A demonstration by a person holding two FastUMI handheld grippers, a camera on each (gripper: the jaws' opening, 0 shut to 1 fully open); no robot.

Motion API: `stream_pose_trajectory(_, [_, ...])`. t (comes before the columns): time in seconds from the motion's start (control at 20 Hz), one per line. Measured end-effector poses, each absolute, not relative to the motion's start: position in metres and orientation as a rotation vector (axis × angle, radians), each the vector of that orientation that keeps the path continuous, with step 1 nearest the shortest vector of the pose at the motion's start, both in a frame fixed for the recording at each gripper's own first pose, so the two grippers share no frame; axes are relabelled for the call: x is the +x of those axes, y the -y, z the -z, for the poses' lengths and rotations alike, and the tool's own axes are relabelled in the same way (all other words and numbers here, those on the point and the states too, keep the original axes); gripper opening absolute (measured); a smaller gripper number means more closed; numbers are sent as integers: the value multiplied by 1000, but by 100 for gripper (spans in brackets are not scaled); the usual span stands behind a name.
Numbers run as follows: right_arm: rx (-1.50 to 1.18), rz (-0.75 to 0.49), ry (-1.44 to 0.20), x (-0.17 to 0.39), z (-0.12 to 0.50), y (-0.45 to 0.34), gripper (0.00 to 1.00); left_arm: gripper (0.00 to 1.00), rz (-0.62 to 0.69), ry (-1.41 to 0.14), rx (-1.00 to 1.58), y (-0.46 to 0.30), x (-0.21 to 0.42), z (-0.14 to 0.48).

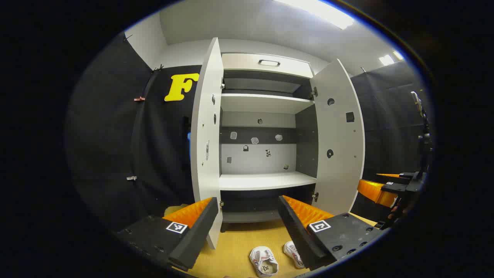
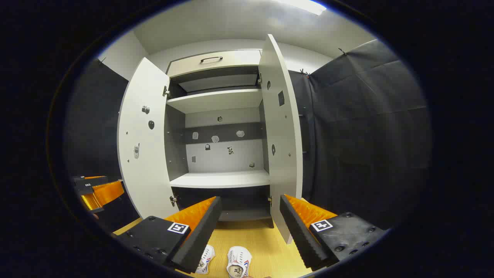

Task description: Grab one shoe with the right hand and put it into the shoe cabinet, grab the other shoe with the left hand and put it into the shoe cabinet; then close the right door with the right hand and the left door with the left hand.

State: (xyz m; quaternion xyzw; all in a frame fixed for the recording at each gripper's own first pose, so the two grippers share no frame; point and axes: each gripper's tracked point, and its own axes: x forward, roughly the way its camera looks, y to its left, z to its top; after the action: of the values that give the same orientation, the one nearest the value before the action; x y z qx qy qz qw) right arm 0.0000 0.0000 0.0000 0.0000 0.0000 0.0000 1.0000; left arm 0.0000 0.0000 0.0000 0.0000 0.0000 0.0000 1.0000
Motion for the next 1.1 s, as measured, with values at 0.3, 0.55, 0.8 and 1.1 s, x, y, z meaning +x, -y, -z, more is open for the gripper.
stream_pose_trajectory(0.3, [19,5,-10,0,3,-2,98,98,1,-3,3,0,0,5])
stream_pose_trajectory(0.55, [19,1,-27,0,9,-6,99,98,-1,-5,-5,-3,1,10])
stream_pose_trajectory(0.8, [21,-9,-42,0,13,-15,99,98,1,-11,2,-5,0,12])
stream_pose_trajectory(1.1, [16,-31,-88,2,28,-26,99,98,-12,-13,-7,-13,-3,17])
